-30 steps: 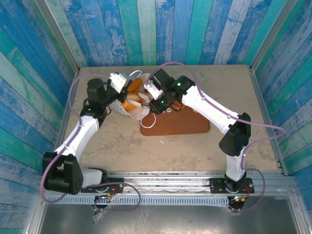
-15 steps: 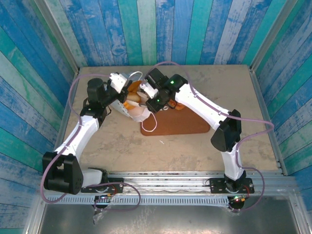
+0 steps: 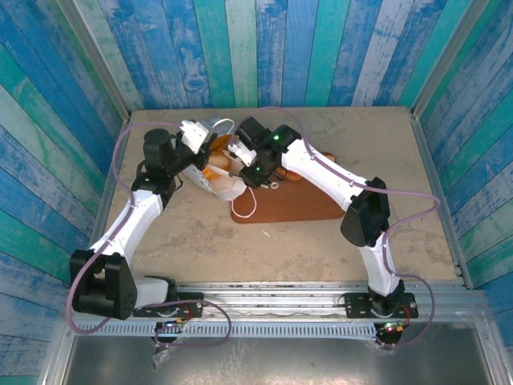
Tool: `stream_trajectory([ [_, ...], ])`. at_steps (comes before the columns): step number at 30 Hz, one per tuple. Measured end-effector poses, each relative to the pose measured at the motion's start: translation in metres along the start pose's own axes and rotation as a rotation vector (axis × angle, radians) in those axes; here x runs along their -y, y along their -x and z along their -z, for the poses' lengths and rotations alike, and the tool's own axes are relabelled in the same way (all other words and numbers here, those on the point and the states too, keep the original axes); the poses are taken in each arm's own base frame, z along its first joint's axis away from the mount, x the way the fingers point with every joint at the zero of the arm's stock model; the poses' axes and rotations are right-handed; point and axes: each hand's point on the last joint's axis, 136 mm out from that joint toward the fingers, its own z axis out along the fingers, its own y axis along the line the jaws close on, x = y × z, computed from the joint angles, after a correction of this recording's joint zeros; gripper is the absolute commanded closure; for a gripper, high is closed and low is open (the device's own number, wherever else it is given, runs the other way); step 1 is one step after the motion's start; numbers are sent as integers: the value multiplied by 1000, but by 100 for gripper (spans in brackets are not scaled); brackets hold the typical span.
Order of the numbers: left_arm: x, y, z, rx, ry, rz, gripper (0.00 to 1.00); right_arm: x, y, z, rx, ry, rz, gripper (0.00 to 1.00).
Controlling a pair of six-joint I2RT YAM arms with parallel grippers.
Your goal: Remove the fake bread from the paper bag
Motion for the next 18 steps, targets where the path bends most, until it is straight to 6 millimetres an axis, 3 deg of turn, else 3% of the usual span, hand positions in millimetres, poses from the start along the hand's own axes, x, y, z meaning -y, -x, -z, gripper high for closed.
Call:
stream_trajectory([
  [18, 0, 1, 0, 1, 1, -1, 100, 2, -12, 15, 0, -21, 17, 49],
])
